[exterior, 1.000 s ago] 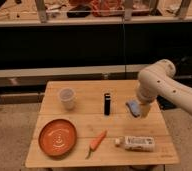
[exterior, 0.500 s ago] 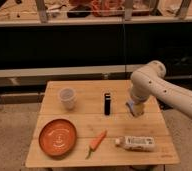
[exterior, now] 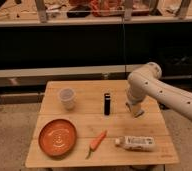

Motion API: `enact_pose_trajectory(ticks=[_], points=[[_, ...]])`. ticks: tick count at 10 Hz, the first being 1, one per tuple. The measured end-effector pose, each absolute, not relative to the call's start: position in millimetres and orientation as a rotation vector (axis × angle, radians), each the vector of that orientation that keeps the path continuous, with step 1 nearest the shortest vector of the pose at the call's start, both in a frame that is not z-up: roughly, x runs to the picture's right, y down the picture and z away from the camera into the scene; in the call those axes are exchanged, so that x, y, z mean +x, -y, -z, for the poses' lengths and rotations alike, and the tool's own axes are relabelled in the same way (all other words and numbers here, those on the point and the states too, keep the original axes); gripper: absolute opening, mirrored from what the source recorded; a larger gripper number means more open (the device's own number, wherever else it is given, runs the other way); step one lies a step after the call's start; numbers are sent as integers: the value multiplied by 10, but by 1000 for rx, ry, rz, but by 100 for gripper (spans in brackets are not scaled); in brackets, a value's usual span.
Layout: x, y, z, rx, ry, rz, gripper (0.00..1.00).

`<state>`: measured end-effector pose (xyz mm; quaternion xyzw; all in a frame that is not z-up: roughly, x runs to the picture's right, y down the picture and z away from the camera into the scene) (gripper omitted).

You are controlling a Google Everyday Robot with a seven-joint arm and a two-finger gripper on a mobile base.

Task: Knock the eraser over

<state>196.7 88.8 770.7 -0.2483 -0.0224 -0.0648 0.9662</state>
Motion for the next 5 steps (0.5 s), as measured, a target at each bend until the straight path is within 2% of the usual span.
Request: enact_pose_trajectory(ticks=[5], points=[[1879,-897,-7822,-505,69,132,80]])
